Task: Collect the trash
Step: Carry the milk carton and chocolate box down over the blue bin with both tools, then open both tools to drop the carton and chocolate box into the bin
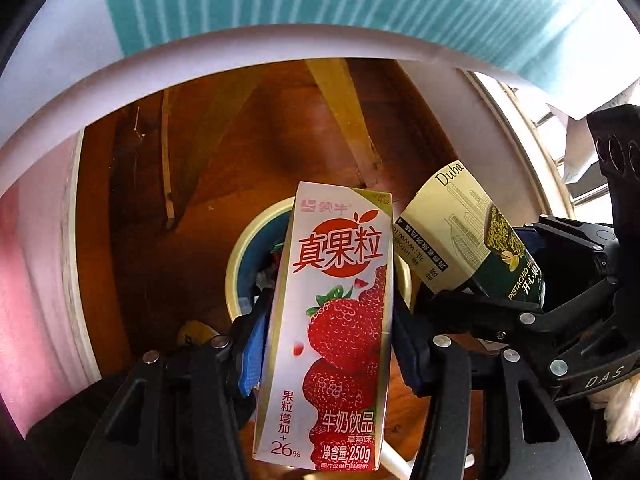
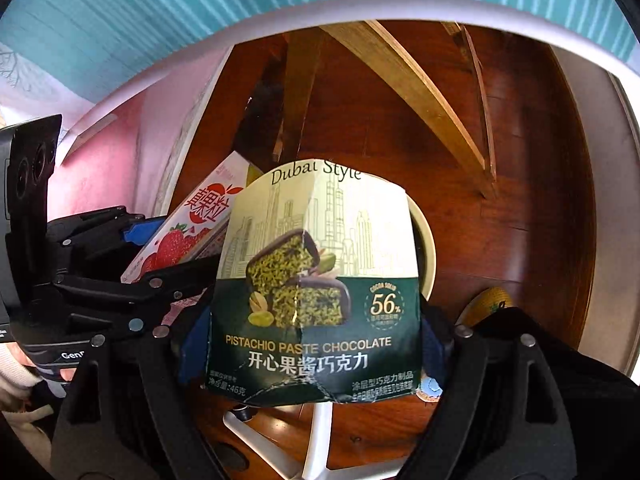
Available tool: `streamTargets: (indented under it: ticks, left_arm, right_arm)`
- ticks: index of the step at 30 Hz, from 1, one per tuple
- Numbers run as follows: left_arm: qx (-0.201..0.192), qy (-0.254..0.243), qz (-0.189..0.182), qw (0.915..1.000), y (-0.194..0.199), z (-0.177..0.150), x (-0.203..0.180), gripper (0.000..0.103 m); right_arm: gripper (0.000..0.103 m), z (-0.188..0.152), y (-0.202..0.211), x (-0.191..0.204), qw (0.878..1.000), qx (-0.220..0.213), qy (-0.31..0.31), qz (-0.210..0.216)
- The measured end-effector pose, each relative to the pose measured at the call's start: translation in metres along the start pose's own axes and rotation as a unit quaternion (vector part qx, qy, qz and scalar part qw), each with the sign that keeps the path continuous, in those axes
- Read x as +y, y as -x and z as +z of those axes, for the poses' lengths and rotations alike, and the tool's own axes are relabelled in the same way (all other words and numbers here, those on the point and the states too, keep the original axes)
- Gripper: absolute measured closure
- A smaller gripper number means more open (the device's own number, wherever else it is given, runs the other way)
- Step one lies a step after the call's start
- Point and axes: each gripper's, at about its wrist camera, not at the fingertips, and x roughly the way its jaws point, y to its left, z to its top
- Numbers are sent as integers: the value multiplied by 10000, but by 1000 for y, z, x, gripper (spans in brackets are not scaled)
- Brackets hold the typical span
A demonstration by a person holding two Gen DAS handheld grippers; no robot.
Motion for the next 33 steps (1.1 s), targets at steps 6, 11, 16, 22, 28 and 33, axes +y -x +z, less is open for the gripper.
streamTargets:
  ticks: [6, 11, 16, 22, 28, 33]
  left_arm:
    - [126, 157, 162, 9997, -9, 8, 1, 23]
    - [120, 310, 117, 9994, -8, 17, 11, 18]
    - [114, 334, 142, 9993, -5, 20, 15, 17]
    - [56, 372, 163, 9992, 0, 26, 22, 16]
    - [32, 421, 165, 9990, 2, 27, 24, 15]
    - [12, 394, 189, 9990, 2, 28, 22, 15]
  right_arm:
    - [20, 14, 0, -11, 9998, 3, -118, 168]
    - [20, 16, -1, -13, 9998, 10, -152, 155]
    - [20, 19, -6, -15, 9997, 16, -138, 190]
    - [20, 21, -11, -15, 9995, -19, -92, 309]
    - [20, 23, -14, -13, 9996, 33, -86, 284]
    - [20, 24, -14, -15, 9996, 37, -88, 272]
